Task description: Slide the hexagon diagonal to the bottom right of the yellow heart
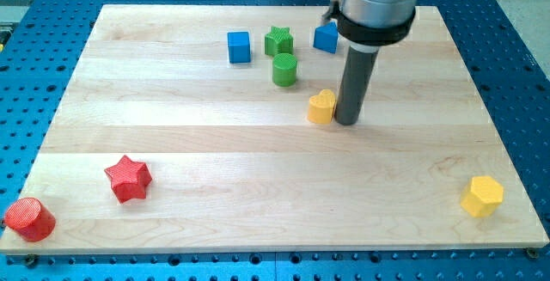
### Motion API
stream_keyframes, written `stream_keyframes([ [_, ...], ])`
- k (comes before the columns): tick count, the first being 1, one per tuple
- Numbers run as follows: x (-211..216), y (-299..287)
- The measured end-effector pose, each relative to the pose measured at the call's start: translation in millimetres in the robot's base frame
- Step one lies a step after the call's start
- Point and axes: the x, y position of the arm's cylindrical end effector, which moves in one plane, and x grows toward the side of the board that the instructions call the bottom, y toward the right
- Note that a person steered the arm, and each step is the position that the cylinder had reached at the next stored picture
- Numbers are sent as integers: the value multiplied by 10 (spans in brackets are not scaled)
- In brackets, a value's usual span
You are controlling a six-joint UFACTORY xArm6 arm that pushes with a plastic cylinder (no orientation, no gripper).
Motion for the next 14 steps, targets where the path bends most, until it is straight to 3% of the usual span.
stream_keyframes([
  [2, 1, -576],
  [3, 57, -160],
  [4, 79, 862],
  [5, 435, 2019],
  [6, 1100, 2253],
  [7, 1586, 1848],
  [9, 1552, 312],
  [10, 1674, 908],
  [11, 1433, 1488],
  [12, 1253, 949],
  [13, 1161, -113],
  [14, 1433, 119],
])
